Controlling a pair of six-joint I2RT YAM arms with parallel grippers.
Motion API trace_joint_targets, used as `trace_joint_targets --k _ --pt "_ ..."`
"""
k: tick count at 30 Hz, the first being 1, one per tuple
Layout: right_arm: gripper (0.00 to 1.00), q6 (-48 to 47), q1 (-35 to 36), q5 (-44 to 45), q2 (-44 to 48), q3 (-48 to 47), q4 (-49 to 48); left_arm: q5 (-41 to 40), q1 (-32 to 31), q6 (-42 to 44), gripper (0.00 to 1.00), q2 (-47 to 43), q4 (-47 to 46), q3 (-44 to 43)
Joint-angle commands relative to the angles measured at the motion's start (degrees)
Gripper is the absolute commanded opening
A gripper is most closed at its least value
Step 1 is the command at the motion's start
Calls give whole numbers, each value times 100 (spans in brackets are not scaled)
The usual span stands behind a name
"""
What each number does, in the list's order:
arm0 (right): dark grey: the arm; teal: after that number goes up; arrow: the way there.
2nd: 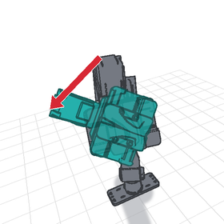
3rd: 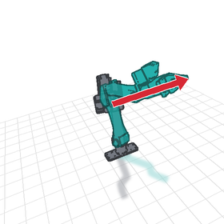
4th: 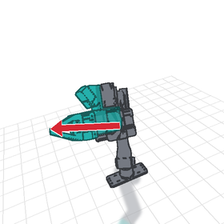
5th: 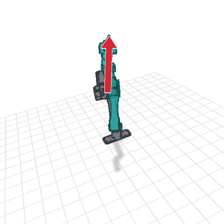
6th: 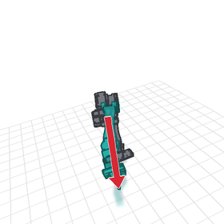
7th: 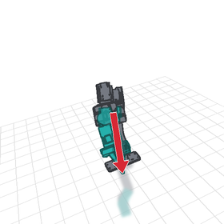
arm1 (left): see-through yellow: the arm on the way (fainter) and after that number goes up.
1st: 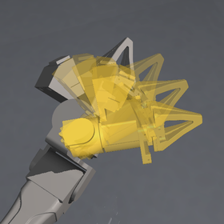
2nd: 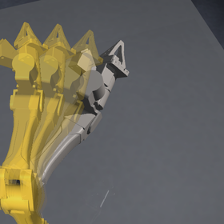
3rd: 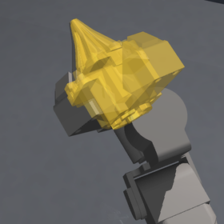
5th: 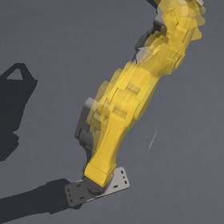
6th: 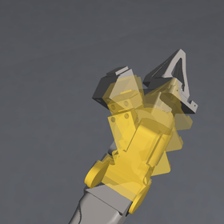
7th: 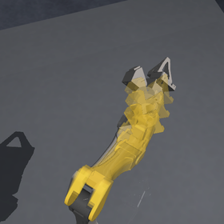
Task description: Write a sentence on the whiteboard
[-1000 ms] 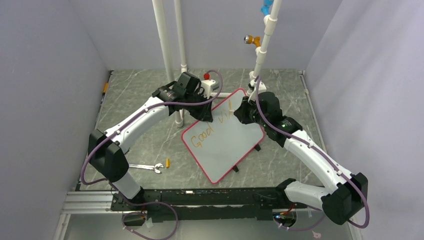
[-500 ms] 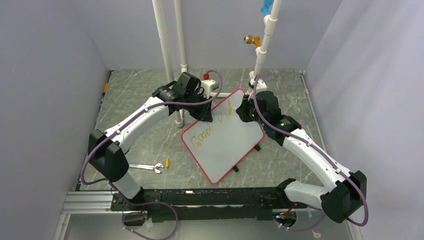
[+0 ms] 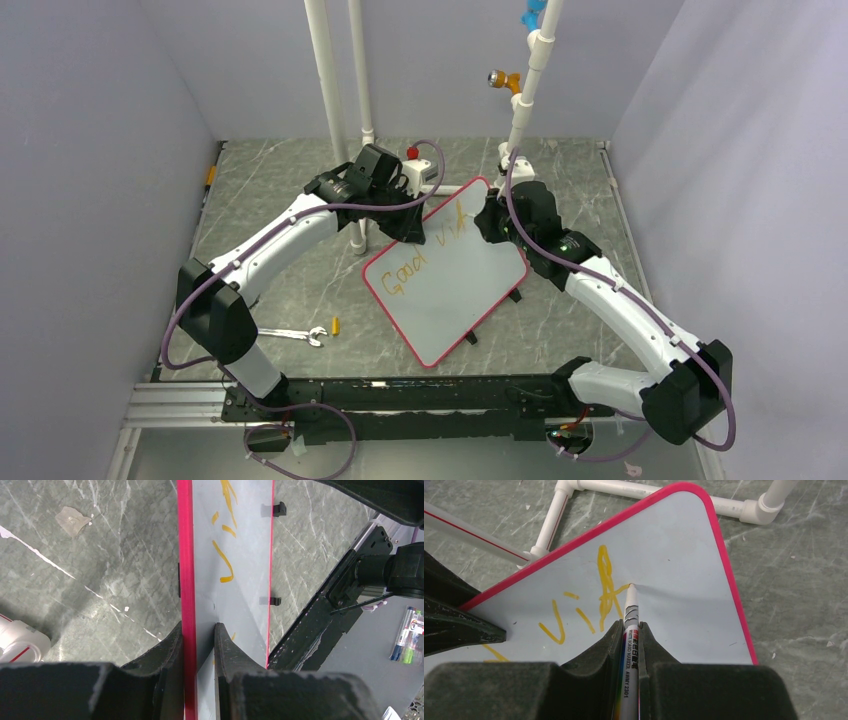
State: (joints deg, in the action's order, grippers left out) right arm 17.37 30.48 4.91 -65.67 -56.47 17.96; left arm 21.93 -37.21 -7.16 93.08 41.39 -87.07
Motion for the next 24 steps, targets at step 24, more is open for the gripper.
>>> trace_joint_targets --k 24 --pt "0 186 2 -455 360 436 158 -447 -69 564 0 -109 27 54"
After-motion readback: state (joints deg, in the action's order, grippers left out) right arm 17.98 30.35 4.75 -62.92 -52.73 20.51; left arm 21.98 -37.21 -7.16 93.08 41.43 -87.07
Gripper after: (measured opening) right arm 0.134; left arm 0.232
